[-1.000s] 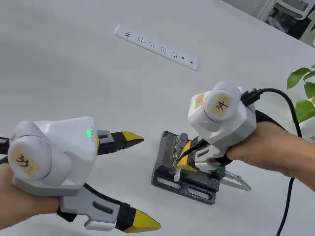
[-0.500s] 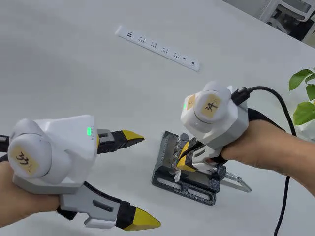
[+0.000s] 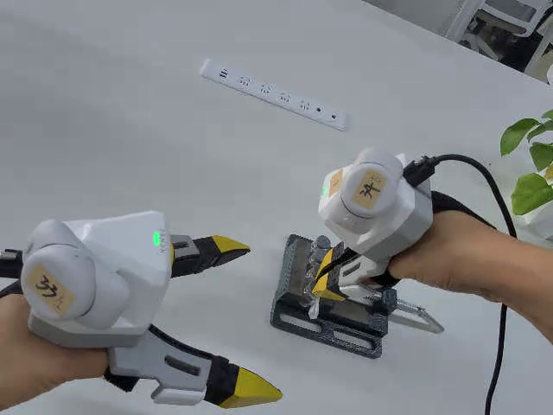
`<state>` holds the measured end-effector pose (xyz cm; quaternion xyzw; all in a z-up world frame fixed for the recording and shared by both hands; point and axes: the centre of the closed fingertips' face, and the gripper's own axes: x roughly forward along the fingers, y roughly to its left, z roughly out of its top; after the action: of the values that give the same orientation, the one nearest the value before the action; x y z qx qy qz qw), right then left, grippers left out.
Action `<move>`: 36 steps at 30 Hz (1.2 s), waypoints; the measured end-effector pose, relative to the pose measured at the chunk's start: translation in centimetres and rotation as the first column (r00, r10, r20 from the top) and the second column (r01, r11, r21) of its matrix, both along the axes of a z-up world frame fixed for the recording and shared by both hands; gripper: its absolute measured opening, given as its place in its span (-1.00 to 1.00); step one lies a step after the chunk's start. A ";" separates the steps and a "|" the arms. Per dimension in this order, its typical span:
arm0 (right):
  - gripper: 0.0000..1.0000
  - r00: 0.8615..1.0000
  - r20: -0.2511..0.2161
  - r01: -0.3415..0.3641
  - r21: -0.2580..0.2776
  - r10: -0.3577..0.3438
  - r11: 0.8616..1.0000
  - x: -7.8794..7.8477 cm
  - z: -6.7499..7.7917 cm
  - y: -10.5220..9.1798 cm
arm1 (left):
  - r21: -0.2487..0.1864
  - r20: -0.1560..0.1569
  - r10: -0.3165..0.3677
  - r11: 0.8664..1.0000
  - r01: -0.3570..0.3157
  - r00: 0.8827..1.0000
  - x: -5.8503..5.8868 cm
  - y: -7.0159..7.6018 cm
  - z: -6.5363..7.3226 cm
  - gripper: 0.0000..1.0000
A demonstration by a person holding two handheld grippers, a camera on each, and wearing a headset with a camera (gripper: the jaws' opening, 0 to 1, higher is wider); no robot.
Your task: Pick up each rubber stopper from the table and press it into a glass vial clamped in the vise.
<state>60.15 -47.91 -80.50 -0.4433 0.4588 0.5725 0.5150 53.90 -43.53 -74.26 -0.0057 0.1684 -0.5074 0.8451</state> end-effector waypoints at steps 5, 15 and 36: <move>-0.95 1.000 0.002 0.007 0.009 -0.007 1.000 -0.1 0.1 0.0 | 0.014 0.000 -0.002 1.000 0.002 1.000 -0.6 -0.1 0.2 0.74; -0.96 1.000 0.012 0.014 0.040 -0.015 0.999 -0.1 0.2 -0.3 | 0.031 -0.004 0.008 0.999 -0.008 1.000 -1.0 0.1 0.2 0.72; -0.94 0.995 0.009 0.097 0.125 -0.099 0.987 -0.4 0.8 -1.3 | 0.052 -0.010 0.016 0.999 -0.015 1.000 -1.4 0.3 0.2 0.72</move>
<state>59.74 -49.19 -79.74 -0.3915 0.4395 0.5706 0.5727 52.53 -43.22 -74.03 0.0126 0.1858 -0.4962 0.8480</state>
